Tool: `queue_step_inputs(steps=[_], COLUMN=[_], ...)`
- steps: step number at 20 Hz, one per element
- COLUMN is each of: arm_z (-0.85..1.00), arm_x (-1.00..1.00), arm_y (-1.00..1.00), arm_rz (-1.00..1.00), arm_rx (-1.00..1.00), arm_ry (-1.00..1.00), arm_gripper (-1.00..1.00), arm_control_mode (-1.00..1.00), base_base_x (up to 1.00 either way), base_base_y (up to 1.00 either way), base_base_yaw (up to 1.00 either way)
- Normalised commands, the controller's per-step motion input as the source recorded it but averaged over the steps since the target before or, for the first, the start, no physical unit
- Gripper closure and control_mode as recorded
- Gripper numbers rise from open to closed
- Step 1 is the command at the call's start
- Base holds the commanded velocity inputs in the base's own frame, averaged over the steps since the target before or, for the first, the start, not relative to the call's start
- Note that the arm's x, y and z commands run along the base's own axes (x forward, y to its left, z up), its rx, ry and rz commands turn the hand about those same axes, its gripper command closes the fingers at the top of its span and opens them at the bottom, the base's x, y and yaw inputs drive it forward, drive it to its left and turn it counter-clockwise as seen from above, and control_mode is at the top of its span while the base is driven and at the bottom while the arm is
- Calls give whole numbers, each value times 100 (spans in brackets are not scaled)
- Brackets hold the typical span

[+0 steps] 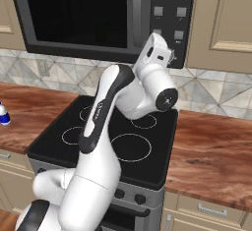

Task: Place the microwavable item in the microwave. Then, close the microwave door and press the start button.

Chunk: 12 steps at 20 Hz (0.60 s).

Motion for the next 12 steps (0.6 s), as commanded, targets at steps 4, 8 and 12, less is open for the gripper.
queue_step_inputs(steps=[4,8,12], arm_z=[13,11,3], arm_x=[37,36,41], arm_y=[-9,-22,-26], arm_rz=[2,0,0], arm_rx=[0,0,0], arm_ry=[0,1,6], arm_gripper=[-100,-100,-100], arm_control_mode=[-100,-100,-100], base_base_x=[0,0,0], base_base_y=[0,0,0], base_base_yaw=[0,0,0])
